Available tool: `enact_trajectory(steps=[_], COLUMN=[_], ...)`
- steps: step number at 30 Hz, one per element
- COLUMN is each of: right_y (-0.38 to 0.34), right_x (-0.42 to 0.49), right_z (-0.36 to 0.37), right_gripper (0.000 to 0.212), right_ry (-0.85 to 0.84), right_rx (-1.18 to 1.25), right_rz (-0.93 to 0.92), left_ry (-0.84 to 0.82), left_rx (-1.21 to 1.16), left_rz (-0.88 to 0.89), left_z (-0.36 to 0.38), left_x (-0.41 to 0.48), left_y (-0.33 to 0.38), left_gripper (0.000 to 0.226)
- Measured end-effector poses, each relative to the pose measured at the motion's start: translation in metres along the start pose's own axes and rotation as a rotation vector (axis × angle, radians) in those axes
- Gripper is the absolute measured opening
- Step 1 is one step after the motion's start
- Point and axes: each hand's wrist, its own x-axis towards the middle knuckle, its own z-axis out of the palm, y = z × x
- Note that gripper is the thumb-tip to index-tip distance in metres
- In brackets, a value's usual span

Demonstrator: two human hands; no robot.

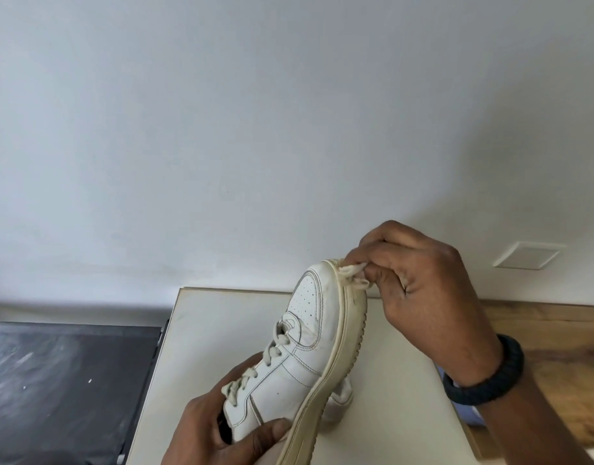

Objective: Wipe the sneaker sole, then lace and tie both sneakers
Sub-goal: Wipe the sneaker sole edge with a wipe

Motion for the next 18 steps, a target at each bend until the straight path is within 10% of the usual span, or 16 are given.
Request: enact_trajectory(steps=[18], right_y=[-0.025], right_x=[-0.029], right_z=[0.038], right_gripper=[0.024], right_ry=[0.164], right_rx=[-0.116], right_rz=[-0.007], left_ry=[-0.086], left_rx=[-0.141], left_rz=[-0.101], left_z=[-0.004], left_x=[-0.004], left_y=[0.013], left_gripper=[0.07])
